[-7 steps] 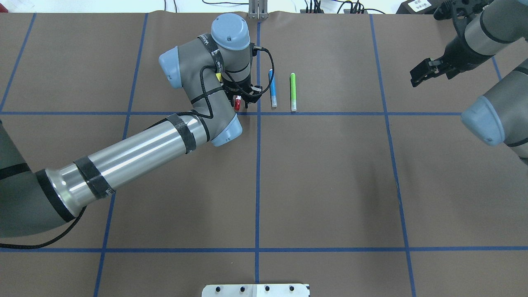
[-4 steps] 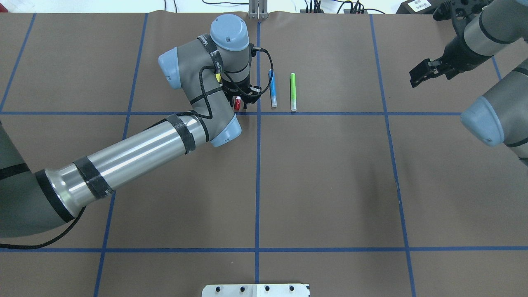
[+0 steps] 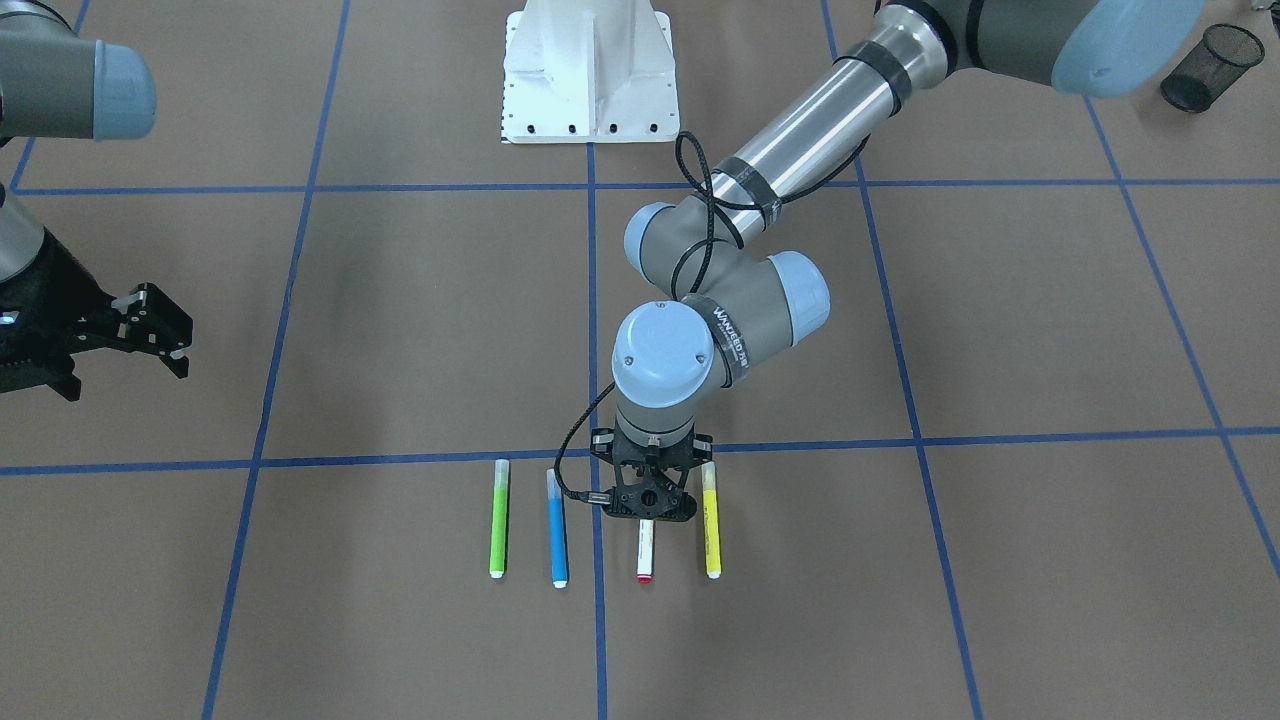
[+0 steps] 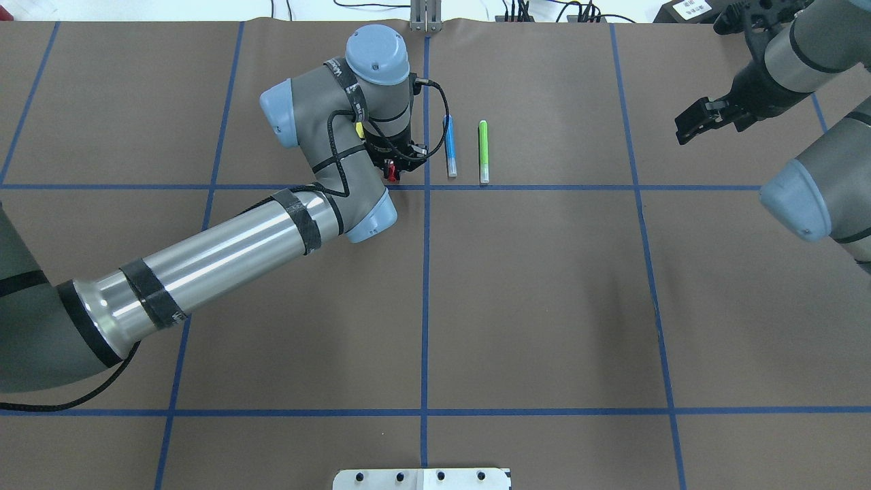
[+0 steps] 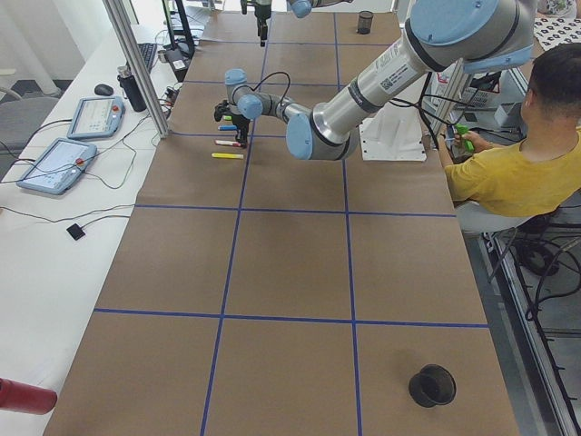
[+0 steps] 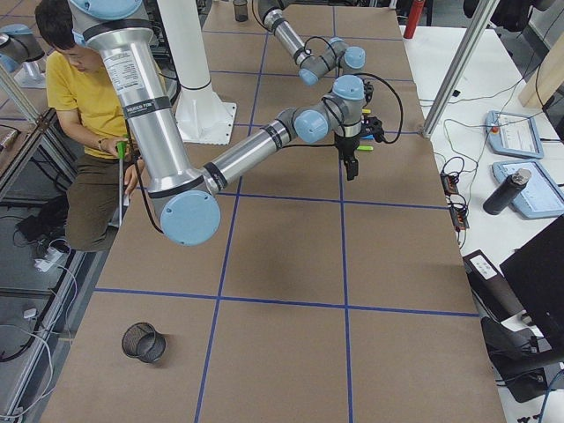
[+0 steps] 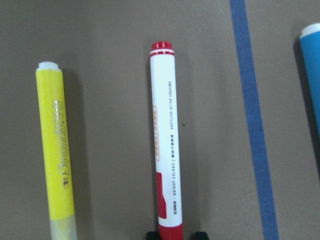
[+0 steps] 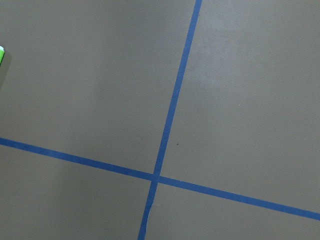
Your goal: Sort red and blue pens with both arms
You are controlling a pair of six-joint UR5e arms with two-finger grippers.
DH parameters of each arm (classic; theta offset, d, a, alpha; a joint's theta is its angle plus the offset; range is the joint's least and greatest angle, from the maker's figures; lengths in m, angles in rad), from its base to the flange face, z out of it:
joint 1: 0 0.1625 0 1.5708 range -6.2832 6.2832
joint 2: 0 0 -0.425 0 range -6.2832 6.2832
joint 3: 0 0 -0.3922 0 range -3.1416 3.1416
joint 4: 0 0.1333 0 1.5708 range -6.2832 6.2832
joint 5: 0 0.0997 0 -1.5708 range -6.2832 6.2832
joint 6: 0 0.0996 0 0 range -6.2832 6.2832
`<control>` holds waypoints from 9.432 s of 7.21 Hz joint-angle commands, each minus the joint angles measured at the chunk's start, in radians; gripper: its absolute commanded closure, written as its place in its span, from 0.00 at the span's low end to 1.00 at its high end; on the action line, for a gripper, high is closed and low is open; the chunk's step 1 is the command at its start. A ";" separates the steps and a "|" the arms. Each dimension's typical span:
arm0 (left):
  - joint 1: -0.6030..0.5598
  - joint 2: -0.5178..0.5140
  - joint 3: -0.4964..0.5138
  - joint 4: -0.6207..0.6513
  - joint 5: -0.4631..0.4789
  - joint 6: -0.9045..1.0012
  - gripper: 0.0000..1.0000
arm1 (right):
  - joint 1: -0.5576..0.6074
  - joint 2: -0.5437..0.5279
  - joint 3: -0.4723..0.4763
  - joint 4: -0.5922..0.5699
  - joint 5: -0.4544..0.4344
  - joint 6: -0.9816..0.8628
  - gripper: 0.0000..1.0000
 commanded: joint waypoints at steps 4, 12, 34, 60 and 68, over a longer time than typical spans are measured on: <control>-0.008 0.047 -0.215 0.046 -0.002 -0.037 1.00 | 0.000 0.001 -0.002 0.004 0.000 0.000 0.00; -0.130 0.628 -1.302 0.431 -0.005 -0.020 1.00 | 0.000 0.001 0.000 0.006 0.000 0.000 0.00; -1.673 1.719 -1.153 1.171 -0.387 1.457 1.00 | 0.000 -0.019 -0.008 0.078 -0.024 0.003 0.00; -1.917 1.439 -0.796 1.344 -0.173 1.281 0.00 | 0.000 -0.008 -0.011 0.092 -0.072 0.020 0.00; -1.400 1.434 -1.158 0.685 -0.221 1.279 0.00 | -0.002 -0.011 -0.046 0.090 -0.071 0.021 0.00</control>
